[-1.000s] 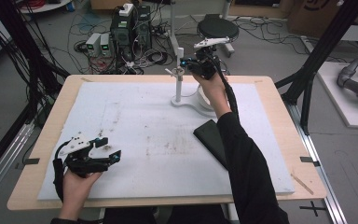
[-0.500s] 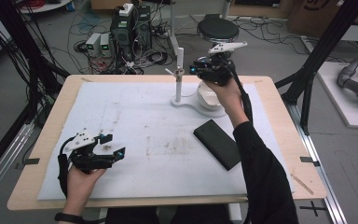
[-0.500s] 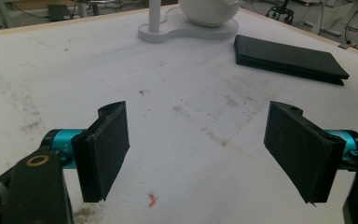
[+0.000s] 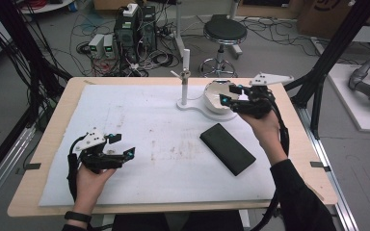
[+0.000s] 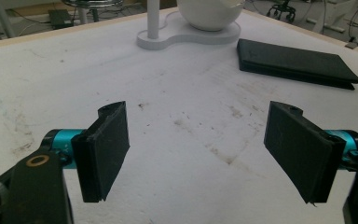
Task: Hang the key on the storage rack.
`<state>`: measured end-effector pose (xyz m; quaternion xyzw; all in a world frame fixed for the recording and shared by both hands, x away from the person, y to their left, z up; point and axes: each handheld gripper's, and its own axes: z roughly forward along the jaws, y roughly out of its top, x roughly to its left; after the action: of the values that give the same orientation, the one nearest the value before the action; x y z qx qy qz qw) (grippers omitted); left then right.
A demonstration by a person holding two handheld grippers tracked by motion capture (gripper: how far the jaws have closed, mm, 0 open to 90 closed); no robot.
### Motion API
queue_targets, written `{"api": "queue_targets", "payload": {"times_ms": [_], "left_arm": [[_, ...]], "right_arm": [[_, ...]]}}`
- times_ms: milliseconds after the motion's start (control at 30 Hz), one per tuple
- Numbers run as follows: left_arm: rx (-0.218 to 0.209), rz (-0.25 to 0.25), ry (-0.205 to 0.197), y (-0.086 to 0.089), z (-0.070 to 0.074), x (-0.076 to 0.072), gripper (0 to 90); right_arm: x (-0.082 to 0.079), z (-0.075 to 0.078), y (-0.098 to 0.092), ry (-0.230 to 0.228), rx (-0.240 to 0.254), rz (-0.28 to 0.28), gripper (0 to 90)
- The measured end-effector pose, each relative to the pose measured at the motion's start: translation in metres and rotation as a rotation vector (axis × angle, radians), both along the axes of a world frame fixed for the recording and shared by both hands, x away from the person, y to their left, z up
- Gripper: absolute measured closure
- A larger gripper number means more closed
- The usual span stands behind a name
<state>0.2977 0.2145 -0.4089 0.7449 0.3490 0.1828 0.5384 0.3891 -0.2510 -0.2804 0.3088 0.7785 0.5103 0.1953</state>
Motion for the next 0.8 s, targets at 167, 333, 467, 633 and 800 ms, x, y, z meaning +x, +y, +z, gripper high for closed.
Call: {"api": "queue_targets", "payload": {"times_ms": [167,333,467,633,800], "left_arm": [[-0.001,0.014,-0.004,0.003,-0.001,0.001,22.1],[0.001,0.026,-0.011,0.005,-0.001,0.002,22.1],[-0.003,0.030,-0.008,0.006,-0.002,0.004,22.1],[-0.009,0.032,-0.013,0.007,-0.003,0.004,22.1],[-0.001,0.036,-0.015,0.008,-0.002,0.003,22.1]], "right_arm": [[-0.020,-0.009,-0.023,-0.020,0.036,-0.030,40.8],[-0.044,-0.031,-0.053,-0.009,0.082,-0.074,37.3],[-0.057,-0.046,-0.068,-0.003,0.089,-0.103,35.5],[-0.070,-0.064,-0.082,0.015,0.090,-0.145,30.4],[-0.084,-0.082,-0.096,0.017,0.103,-0.175,27.3]]}}
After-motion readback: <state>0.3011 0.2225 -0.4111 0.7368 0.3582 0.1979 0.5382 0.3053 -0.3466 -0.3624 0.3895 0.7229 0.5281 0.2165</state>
